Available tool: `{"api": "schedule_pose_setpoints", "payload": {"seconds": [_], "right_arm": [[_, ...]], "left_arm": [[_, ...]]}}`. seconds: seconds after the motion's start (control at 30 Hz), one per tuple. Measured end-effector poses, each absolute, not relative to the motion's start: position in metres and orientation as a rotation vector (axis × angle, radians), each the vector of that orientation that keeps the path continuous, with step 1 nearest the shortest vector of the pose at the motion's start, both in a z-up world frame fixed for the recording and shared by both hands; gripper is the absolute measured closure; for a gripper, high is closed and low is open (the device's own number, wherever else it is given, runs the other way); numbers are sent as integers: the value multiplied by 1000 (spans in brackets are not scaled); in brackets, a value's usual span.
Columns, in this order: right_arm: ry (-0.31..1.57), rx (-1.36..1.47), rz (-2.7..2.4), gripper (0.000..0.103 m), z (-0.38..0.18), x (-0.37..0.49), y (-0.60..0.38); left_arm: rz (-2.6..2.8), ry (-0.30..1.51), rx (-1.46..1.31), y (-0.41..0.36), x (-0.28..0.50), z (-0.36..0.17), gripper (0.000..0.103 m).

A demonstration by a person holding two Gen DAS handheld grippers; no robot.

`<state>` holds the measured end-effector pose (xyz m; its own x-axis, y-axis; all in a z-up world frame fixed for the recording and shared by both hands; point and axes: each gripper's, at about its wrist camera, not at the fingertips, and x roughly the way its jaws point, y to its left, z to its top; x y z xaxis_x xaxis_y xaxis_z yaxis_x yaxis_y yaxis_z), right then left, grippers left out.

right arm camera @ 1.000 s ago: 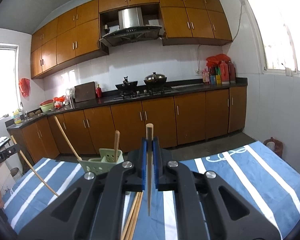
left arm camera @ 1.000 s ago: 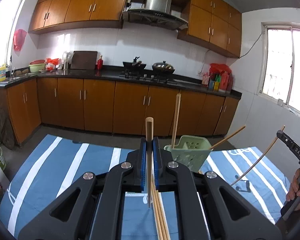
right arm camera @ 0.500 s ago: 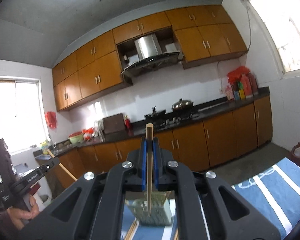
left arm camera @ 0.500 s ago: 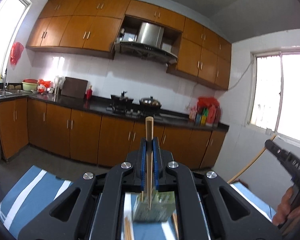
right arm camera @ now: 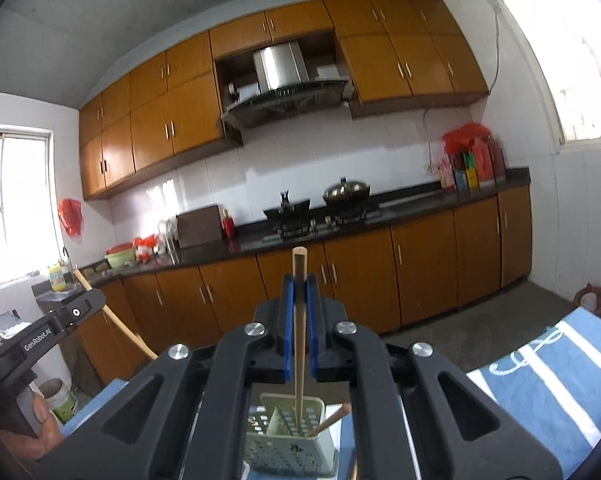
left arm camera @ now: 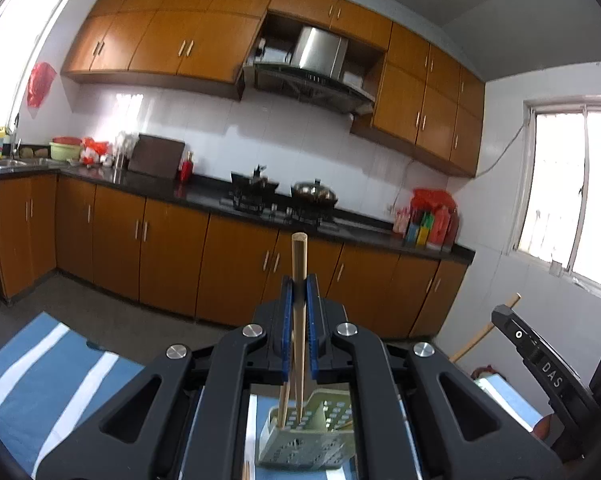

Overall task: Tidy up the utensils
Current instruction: 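Lower the chopsticks into the green holder and open both grippers, then close the right gripper on a chopstick while the left gripper grasps another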

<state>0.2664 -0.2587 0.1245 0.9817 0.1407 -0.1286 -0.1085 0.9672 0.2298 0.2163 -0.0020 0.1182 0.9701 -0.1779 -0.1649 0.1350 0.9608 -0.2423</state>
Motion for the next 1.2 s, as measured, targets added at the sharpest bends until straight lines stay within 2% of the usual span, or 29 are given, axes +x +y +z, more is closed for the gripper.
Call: {"api": "schedule_pose_setpoints", "payload": {"seconds": [0.13, 0.17, 0.23, 0.27, 0.33, 0.4, 0.47, 0.5, 0.77, 0.93, 1.2], "right_arm": [[189, 234, 145, 93, 114, 273, -257], [199, 243, 149, 90, 113, 274, -258], [199, 259, 143, 73, 113, 273, -261], [196, 260, 139, 72, 111, 269, -259], [193, 261, 137, 71, 113, 265, -260], [187, 259, 133, 71, 116, 259, -260], [178, 256, 130, 71, 119, 253, -260], [174, 255, 128, 71, 121, 249, -261], [168, 261, 100, 69, 125, 206, -275], [233, 267, 60, 68, 105, 181, -288], [547, 226, 31, 69, 0, 178, -281]], "left_arm": [[-171, 237, -219, -6, 221, 108, 96], [-170, 243, -216, -6, 219, 107, 96], [-175, 250, -212, -7, 218, 108, 95], [-175, 251, -211, -8, 220, 111, 95], [-176, 248, -213, -6, 216, 114, 95], [-178, 244, -218, -4, 213, 117, 89], [-170, 231, -220, -3, 210, 123, 67], [-167, 221, -219, -2, 207, 125, 66], [-151, 192, -220, 9, 177, 140, 65], [-126, 215, -204, 24, 151, 133, 65], [-84, 377, -123, 42, 133, 69, 65]]}}
